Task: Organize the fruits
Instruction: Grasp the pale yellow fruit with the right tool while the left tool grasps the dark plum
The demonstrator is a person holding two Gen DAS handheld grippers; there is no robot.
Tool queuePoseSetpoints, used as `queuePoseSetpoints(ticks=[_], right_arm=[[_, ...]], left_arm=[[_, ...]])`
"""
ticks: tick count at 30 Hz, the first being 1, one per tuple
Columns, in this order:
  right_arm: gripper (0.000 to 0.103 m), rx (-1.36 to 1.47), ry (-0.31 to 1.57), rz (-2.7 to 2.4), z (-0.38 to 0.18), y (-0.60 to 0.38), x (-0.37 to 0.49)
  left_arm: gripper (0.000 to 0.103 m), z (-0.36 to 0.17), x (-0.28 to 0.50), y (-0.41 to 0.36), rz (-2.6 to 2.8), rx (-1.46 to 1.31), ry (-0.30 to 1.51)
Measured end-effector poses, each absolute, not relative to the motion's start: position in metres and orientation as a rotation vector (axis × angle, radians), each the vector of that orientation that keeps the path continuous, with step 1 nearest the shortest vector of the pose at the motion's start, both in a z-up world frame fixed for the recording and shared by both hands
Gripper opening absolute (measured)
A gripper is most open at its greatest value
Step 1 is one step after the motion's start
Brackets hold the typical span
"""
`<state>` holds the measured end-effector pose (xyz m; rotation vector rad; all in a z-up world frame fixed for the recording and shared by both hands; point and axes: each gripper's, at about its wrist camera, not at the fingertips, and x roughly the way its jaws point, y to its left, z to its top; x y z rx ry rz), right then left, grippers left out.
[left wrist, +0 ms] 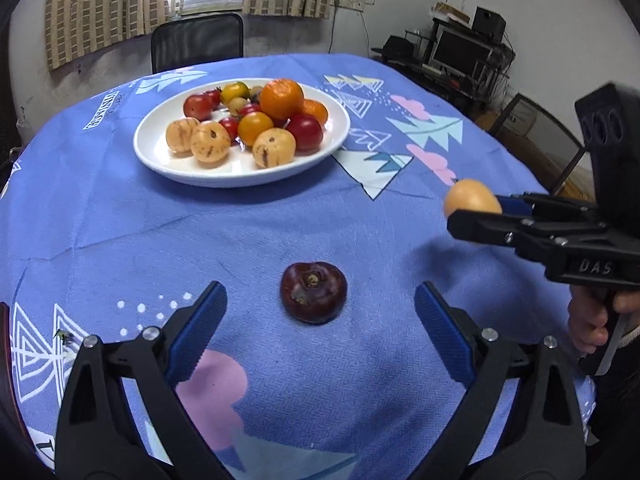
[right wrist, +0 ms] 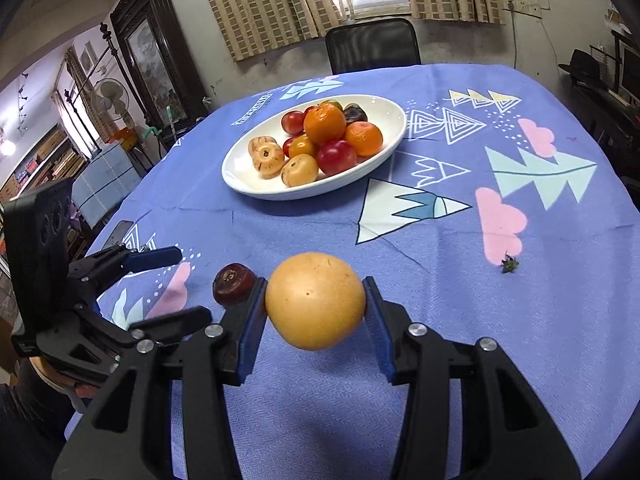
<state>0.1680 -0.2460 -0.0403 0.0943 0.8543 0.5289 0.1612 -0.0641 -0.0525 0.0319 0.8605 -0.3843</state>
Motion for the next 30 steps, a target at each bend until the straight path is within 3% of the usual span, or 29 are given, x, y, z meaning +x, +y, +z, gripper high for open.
queuePoseSetpoints(ticks=[4,9,16,26,30], right_arm=[[0.047,0.104,0.855,0.519,-0.039,-0.25,0.167],[0.047,0.128,0.867,0.524,-0.039,-0.255,0.168],[0.047,0.117,0.861,0.528,-0.037,-0.253,0.165],[0.047,0.1,0.863,0.517,-0.039,-0.251,0.165],[0.047,0.087,0.866,0.507,-0.041,-0.249,0.166]], left_arm=[[0.09,-0.059,0.166,-0.073,-0.399,0.051,0.886],[0.076,-0.067,0.172,-0.078,-0.401,0.041,0.918],[0.072,-0.074,0.177,-0.077,-0.387,0.027,0.939],[0.045,-0.079,0.181,-0.075,-0.338,0.052,0.941],[0.044,-0.079,0.181,-0.073,-0.337,0.039,0.938]])
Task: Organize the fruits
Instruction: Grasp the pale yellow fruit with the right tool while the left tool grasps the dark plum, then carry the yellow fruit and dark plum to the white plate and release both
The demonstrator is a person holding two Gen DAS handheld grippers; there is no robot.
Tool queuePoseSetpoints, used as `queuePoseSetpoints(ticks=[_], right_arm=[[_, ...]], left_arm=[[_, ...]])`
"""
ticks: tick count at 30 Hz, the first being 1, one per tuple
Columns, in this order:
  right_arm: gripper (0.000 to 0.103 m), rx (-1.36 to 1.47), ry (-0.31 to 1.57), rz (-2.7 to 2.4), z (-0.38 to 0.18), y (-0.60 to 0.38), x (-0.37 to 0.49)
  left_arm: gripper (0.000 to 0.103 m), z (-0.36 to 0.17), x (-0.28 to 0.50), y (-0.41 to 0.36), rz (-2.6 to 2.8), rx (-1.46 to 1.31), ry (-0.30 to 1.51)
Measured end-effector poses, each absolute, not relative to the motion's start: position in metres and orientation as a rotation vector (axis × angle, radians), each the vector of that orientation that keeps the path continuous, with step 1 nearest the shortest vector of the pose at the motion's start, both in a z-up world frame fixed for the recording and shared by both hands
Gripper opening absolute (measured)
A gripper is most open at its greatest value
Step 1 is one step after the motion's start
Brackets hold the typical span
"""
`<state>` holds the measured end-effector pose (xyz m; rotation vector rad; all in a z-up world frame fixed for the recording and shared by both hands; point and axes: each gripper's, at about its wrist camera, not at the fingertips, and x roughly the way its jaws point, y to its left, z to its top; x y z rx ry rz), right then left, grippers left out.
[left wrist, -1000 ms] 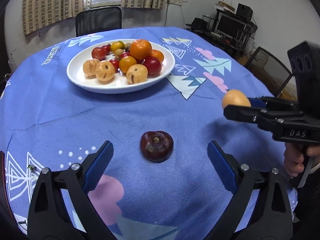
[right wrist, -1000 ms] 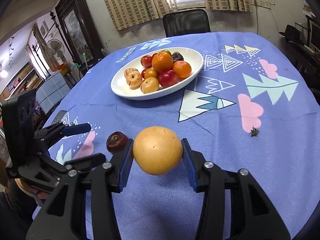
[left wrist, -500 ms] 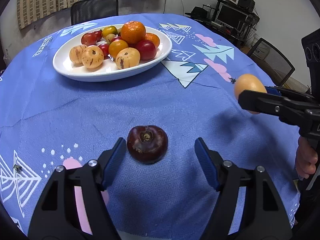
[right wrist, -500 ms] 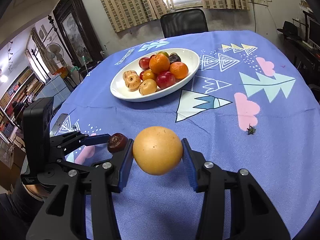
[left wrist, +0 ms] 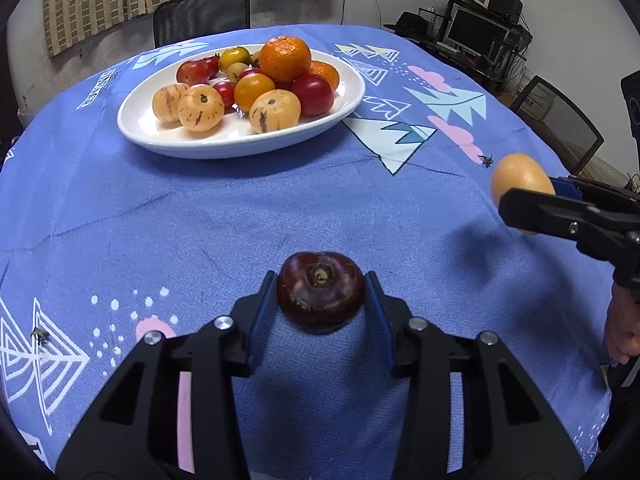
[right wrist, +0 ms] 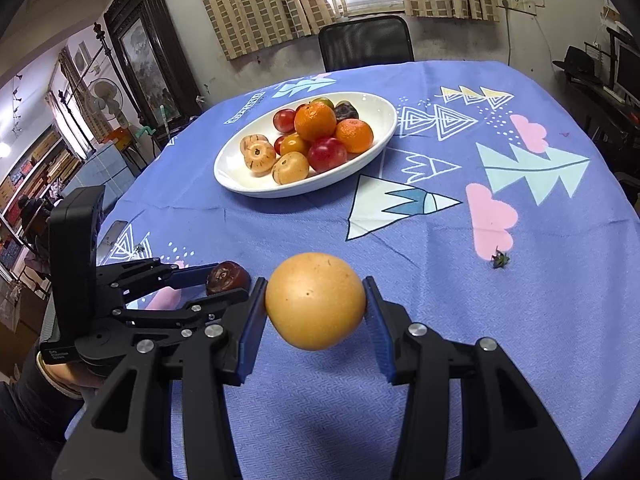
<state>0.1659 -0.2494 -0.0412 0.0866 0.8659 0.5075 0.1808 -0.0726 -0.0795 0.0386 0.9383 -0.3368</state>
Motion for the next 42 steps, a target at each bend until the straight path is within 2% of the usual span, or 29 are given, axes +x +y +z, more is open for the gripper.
queuePoseSetpoints(ticks=[11,23,32,42], right_arm=[[0.047,0.074,0.894,0.516,-0.052,-0.244,0.17],[0.047,0.077,0.914,0.562,-0.06,-0.237,0.172],[0.047,0.055,0.822,0.591,-0.009,-0.22,0.194],[0.047,0.075,0.723,0.504,0.031,-0.19,0.285]], left_arm=[[0.044,-0.072,0.175,-0.064,-0.322,-0.01,0.921],[0.044,-0.036,0.168,-0.044,-0.278,-0.035,0.829],[0.044,0.02,0.198,-0.019,-0.256,-0.019,0.727],[0.044,0.051,0.274,-0.013,-0.208,-0.03,0.638]])
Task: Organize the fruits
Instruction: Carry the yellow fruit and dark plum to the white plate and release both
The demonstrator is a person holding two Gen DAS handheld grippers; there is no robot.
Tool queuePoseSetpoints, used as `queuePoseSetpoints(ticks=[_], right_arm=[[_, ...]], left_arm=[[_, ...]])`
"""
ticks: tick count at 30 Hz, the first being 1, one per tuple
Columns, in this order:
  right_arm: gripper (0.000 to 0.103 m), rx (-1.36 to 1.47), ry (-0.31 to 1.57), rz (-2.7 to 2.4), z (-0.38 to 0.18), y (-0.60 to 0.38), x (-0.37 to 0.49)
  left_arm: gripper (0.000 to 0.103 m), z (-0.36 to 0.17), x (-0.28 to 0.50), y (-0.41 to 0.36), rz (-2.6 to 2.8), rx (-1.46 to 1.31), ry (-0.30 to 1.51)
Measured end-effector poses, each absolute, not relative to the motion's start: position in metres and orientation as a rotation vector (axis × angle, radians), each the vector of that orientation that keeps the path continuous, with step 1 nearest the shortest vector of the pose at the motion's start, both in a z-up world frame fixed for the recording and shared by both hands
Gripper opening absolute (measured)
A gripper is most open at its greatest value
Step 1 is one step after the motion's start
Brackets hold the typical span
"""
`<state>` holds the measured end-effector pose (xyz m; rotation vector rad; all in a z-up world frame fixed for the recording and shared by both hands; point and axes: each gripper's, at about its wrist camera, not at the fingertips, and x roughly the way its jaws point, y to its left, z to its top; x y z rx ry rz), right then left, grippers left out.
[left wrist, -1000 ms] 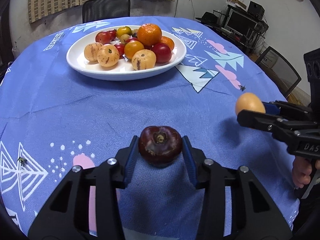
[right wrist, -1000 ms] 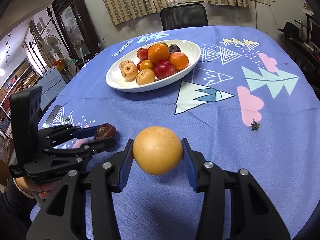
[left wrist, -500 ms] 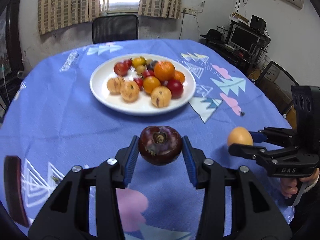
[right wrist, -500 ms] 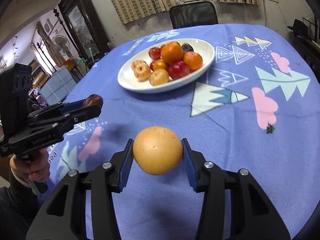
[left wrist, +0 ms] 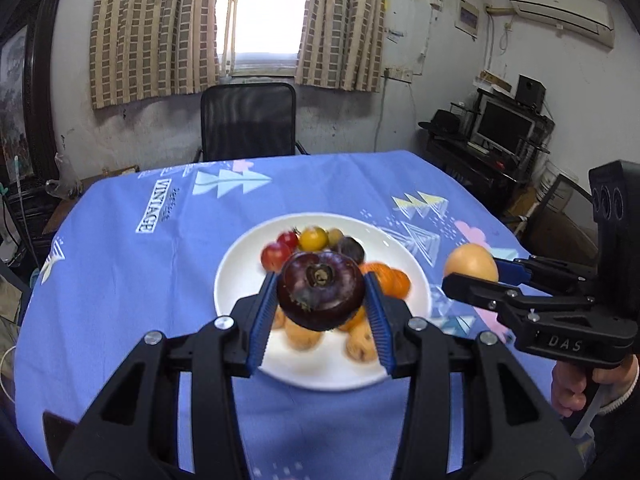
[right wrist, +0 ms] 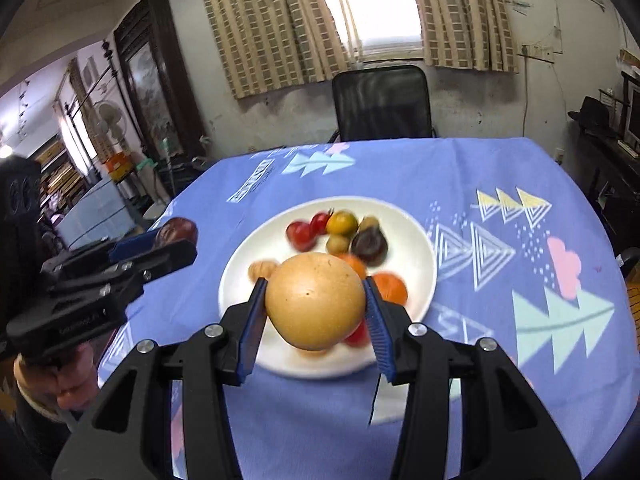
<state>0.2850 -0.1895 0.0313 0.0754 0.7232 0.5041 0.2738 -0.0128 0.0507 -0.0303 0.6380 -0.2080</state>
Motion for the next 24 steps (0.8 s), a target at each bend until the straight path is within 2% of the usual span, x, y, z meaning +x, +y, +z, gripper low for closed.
queuePoseSetpoints(ticks=[7,14,16,17,18,19,20,21,22,23,24], right_arm=[[0.047,0.1,0.792,0.415,0.01,-0.177,0.363],[0.048,0.077,0.872,0.43,-0.02,-0.173,0.389],[0.051,0.071,0.876,0.44,-0.02,-0.172,0.39],[0.055,0.074,0.877,0.45,-0.02,-0.171,0.39],[0.062,0.078,0.872,0.463,-0.018,-0.17,0.389],[0.065,0.071,0.858,0.467,-0.015,-0.169,0.386],[0.068,0.054,0.842,0.461,-0.011,-0.168,0.382],[0.071,0.039,0.83,0.459,-0.008,-0.167,0.379],[0.073,0.018,0.824,0.464,-0.004,-0.167,0.373],[0.082,0.012,0.82,0.479,0.0,-0.167,0.365],[0.099,0.013,0.818,0.485,0.002,-0.169,0.359]], left_arm=[[0.044,0.018,0.328,-0.008,-0.154,-0.063,0.701],[0.044,-0.008,0.351,-0.002,-0.143,-0.07,0.766],[0.044,-0.012,0.353,-0.002,-0.135,-0.062,0.772],[0.047,-0.012,0.353,-0.002,-0.128,-0.059,0.768],[0.059,-0.012,0.352,-0.002,-0.12,-0.054,0.762],[0.067,-0.009,0.35,-0.002,-0.105,-0.046,0.749],[0.081,-0.008,0.348,-0.002,-0.092,-0.039,0.734],[0.088,-0.003,0.343,-0.002,-0.079,-0.025,0.712],[0.09,0.001,0.338,-0.002,-0.074,-0.015,0.698],[0.094,0.005,0.333,-0.002,-0.069,-0.002,0.688],[0.096,0.01,0.326,-0.001,-0.059,0.009,0.675]])
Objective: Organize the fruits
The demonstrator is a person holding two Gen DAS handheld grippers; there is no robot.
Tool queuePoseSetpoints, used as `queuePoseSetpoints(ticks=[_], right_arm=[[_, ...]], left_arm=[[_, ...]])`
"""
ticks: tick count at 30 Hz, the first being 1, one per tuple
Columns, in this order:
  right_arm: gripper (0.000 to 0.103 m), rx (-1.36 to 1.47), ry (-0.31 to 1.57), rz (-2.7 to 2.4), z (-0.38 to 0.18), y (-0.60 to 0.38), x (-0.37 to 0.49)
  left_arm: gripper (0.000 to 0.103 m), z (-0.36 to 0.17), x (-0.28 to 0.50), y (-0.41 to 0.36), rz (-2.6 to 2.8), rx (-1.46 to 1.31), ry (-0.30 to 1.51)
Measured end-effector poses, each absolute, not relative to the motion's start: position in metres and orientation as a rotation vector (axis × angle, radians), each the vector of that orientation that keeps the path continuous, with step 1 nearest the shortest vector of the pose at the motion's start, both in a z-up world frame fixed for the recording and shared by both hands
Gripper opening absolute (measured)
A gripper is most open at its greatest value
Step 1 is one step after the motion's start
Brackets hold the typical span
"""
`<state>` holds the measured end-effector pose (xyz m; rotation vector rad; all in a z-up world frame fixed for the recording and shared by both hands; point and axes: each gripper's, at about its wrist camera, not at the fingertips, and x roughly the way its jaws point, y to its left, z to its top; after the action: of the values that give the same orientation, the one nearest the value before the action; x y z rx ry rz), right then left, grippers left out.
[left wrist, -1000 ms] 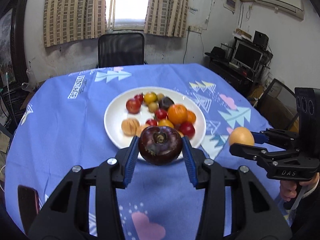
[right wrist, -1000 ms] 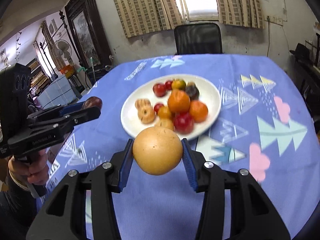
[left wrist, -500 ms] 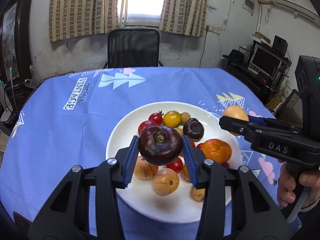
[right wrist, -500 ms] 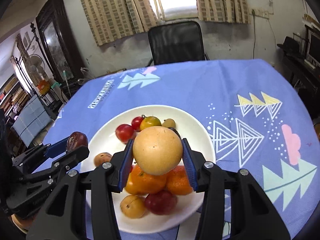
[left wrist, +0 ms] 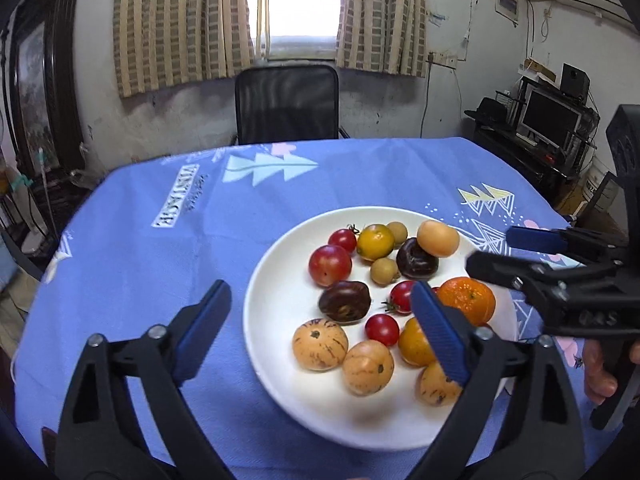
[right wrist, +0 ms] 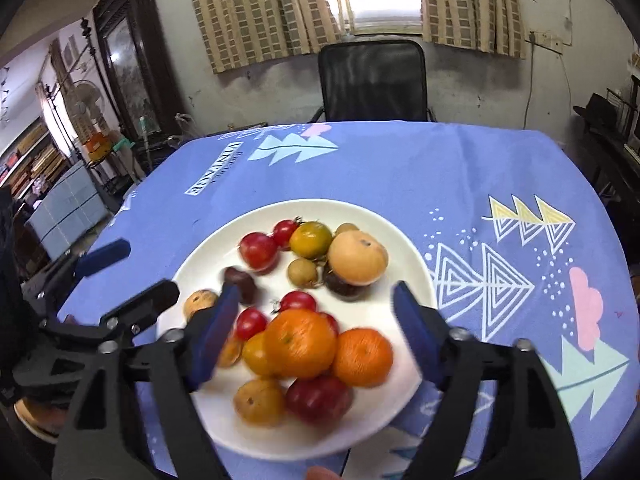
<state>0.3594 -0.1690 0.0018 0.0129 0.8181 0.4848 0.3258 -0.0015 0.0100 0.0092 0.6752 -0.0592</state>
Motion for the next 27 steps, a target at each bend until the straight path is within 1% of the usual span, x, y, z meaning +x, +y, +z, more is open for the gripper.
queuePoseSetpoints(ticks=[1,3,7,9,12,20,27], right_arm=[[0.102,0.017,0.808,0.487,0.005,-0.172,0.35],[0.102,0.035,0.789,0.496,0.009,-0.179,0.333],[0.102,0.039,0.815,0.487,0.012,-0.188,0.305],[0.102,-0.002,0.813,0.478,0.014,-0.188,0.289],[0.102,-0.078,0.758,0.431,0.016,-0.189,0.267],[0.102,-0.147,0.701,0.411,0.013,-0.195,0.23],[0.102,-0.148,0.72,0.44,0.005,-0.194,0.219]], left_arm=[[0.098,0.014,0.32,0.0,-0.055,0.012,0.664],[0.1,0.02,0.308,0.003,-0.05,0.008,0.653],[0.1,0.028,0.283,0.003,-0.057,0.005,0.648],[0.1,0.03,0.27,0.001,-0.06,0.02,0.645],[0.101,0.033,0.251,-0.003,-0.058,0.042,0.636],[0.101,0.026,0.221,-0.003,-0.054,0.029,0.659],[0.101,0.015,0.211,0.001,-0.03,-0.002,0.682]])
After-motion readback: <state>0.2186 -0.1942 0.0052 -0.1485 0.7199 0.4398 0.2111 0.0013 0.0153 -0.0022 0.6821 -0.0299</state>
